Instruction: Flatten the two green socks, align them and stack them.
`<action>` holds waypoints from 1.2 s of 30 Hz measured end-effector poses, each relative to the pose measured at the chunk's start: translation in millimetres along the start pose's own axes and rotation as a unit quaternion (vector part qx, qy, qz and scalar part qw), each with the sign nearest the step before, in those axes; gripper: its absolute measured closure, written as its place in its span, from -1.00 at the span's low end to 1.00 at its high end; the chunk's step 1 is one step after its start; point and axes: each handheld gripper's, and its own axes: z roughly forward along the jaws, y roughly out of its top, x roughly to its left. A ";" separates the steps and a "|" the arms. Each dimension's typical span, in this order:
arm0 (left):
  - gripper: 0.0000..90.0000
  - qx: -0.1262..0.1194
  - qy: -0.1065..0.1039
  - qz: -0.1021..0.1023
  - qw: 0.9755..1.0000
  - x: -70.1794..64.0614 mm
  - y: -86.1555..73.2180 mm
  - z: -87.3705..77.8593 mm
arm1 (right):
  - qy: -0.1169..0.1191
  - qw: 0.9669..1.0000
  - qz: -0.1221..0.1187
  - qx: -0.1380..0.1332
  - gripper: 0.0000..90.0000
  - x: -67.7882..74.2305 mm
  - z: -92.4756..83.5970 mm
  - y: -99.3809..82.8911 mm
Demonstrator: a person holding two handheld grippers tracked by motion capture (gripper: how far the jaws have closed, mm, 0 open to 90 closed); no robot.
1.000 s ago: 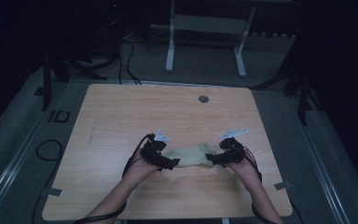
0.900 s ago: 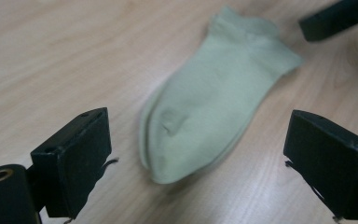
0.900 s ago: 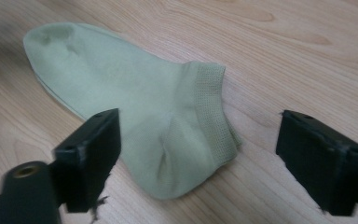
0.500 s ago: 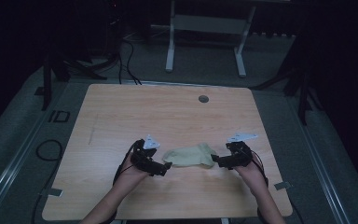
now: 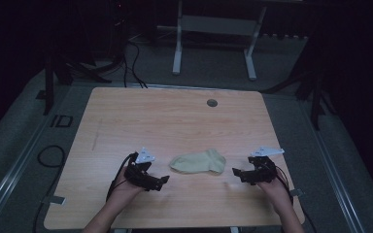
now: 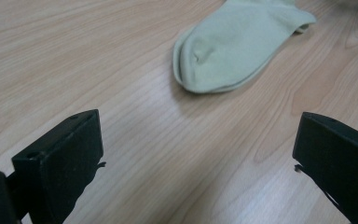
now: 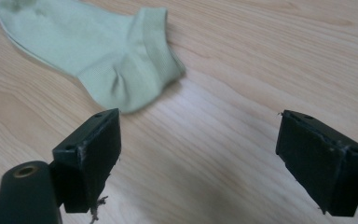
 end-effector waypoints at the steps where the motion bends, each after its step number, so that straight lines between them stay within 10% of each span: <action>1: -0.96 -0.003 -0.002 0.001 1.000 0.9 -2.1 -1.4 | 0.001 1.000 0.002 0.000 -0.69 -1.0 -1.2 -2.8; 36: -0.96 -0.033 0.065 -0.068 0.995 43.3 -84.1 -61.2 | -0.066 0.995 0.072 -0.032 -0.69 -29.9 -51.2 -78.6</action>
